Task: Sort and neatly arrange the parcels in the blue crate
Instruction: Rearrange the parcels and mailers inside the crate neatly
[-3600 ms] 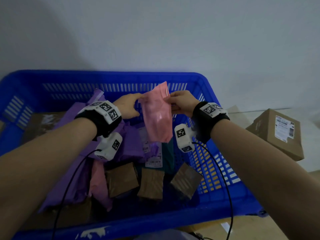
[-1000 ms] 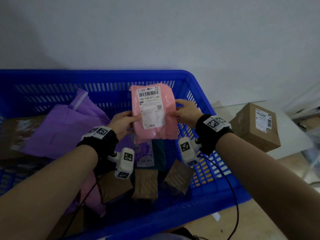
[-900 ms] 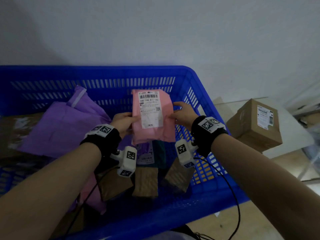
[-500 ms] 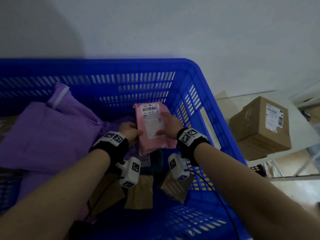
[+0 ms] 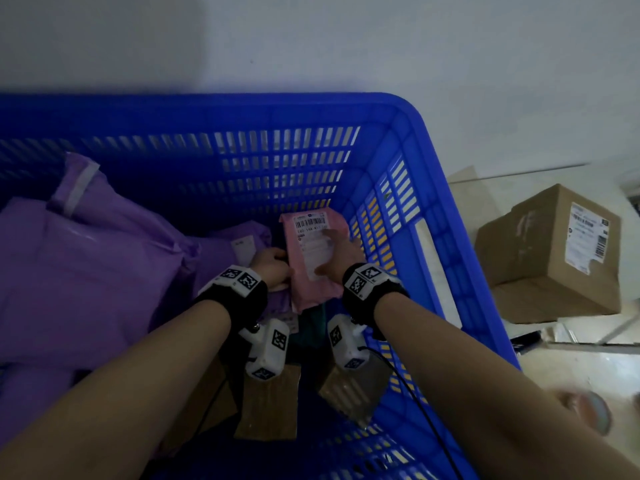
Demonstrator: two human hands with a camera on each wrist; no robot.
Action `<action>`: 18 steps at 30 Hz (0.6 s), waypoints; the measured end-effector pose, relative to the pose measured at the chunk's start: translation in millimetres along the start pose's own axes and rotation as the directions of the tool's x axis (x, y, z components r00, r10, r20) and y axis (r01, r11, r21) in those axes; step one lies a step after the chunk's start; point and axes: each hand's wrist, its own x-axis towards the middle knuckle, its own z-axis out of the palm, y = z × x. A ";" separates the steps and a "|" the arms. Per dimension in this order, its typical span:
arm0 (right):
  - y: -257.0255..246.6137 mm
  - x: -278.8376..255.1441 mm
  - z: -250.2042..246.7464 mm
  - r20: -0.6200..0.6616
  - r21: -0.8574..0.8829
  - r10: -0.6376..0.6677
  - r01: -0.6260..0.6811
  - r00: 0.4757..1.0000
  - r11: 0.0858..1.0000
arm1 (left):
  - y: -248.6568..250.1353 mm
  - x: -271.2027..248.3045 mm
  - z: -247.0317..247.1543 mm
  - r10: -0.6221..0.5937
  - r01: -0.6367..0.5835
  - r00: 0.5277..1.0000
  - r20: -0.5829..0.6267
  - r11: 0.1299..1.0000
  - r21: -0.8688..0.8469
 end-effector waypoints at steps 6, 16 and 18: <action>-2.9 0.9 -1.0 0.055 -0.106 0.011 -0.005 0.998 0.994 | -0.4 -7.6 -7.9 0.068 -0.068 0.998 -0.003 0.995 0.070; -49.3 -4.4 -10.5 0.236 -0.024 -0.216 0.228 0.947 0.973 | -17.9 -27.3 -42.5 0.287 -0.301 0.946 0.150 0.609 0.734; -56.6 -2.8 -3.7 0.324 0.027 -0.186 0.188 0.928 0.982 | -25.8 -30.9 -47.4 0.254 -0.319 0.940 0.226 0.427 0.846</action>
